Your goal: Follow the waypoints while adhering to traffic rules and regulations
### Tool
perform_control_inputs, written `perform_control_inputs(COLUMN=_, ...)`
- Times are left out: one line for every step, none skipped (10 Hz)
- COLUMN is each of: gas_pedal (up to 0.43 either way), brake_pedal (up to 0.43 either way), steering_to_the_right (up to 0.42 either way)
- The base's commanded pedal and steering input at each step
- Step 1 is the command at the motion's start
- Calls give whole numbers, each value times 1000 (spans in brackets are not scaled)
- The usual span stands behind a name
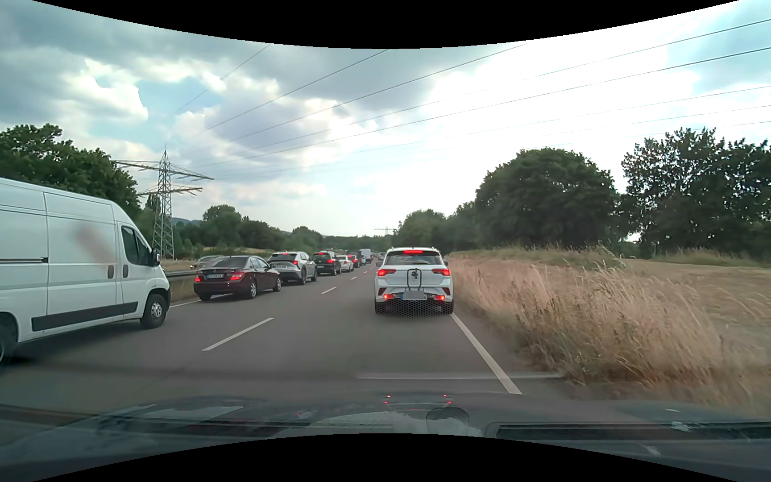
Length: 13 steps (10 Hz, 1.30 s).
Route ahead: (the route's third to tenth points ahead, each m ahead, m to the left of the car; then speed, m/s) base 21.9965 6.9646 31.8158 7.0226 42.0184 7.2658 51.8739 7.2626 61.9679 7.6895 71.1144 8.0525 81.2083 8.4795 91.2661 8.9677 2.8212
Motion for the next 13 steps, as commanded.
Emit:
perform_control_inputs(gas_pedal=0, brake_pedal=110, steering_to_the_right=-19)
perform_control_inputs(gas_pedal=0, brake_pedal=134, steering_to_the_right=-17)
perform_control_inputs(gas_pedal=0, brake_pedal=159, steering_to_the_right=-14)
perform_control_inputs(gas_pedal=0, brake_pedal=189, steering_to_the_right=-10)
perform_control_inputs(gas_pedal=0, brake_pedal=207, steering_to_the_right=-7)
perform_control_inputs(gas_pedal=0, brake_pedal=213, steering_to_the_right=-5)
perform_control_inputs(gas_pedal=0, brake_pedal=213, steering_to_the_right=-5)
perform_control_inputs(gas_pedal=0, brake_pedal=207, steering_to_the_right=-5)
perform_control_inputs(gas_pedal=0, brake_pedal=201, steering_to_the_right=-5)
perform_control_inputs(gas_pedal=0, brake_pedal=201, steering_to_the_right=-5)
perform_control_inputs(gas_pedal=0, brake_pedal=201, steering_to_the_right=-5)
perform_control_inputs(gas_pedal=0, brake_pedal=201, steering_to_the_right=-5)
perform_control_inputs(gas_pedal=0, brake_pedal=201, steering_to_the_right=-5)
